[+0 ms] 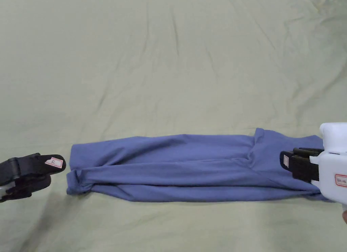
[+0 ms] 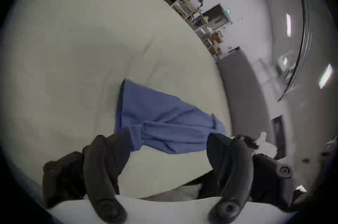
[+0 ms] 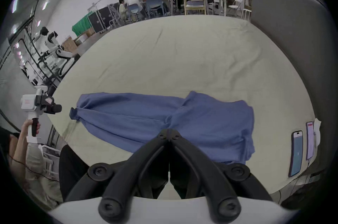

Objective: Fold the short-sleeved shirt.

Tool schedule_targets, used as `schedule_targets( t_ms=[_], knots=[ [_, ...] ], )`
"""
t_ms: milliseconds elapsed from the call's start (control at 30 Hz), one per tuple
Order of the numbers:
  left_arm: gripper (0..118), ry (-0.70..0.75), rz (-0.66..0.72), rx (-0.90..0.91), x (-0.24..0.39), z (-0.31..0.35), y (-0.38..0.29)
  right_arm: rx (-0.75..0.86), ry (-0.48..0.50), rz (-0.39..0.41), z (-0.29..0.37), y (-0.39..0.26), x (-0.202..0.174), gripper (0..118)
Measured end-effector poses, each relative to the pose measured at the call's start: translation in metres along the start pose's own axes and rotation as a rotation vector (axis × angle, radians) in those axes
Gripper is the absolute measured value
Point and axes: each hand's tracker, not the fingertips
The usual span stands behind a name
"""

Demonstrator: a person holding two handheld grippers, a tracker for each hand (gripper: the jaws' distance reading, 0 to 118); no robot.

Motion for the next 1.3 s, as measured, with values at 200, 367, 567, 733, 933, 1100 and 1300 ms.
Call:
schedule_targets(
  t_ms=[200,367,567,733,933,1100,1300],
  knots=[
    [94,0.027,0.102,-0.088,-0.049,-0.06,0.002,-0.058,0.037,-0.006,-0.026,0.0,-0.023,2],
    [108,-0.137,0.144,0.04,-0.062,-0.077,-0.006,-0.081,0.056,0.007,-0.042,0.008,-0.028,2],
    [5,-0.145,0.14,0.021,-0.054,-0.106,-0.014,-0.078,0.09,-0.023,-0.053,0.009,-0.024,2],
    [5,-0.045,0.137,0.129,-0.036,-0.053,0.0,-0.077,0.069,-0.022,-0.046,0.004,-0.01,2],
    [5,0.19,0.009,0.212,-0.018,0.016,0.031,-0.043,0.074,-0.077,-0.038,-0.002,0.013,2],
    [5,0.569,-0.301,0.181,0.088,-0.006,0.014,-0.026,0.077,-0.109,-0.03,-0.009,0.031,2],
    [5,0.551,-0.613,-0.08,0.188,-0.119,-0.03,0.007,0.087,-0.146,-0.013,-0.012,0.05,2]
  ],
)
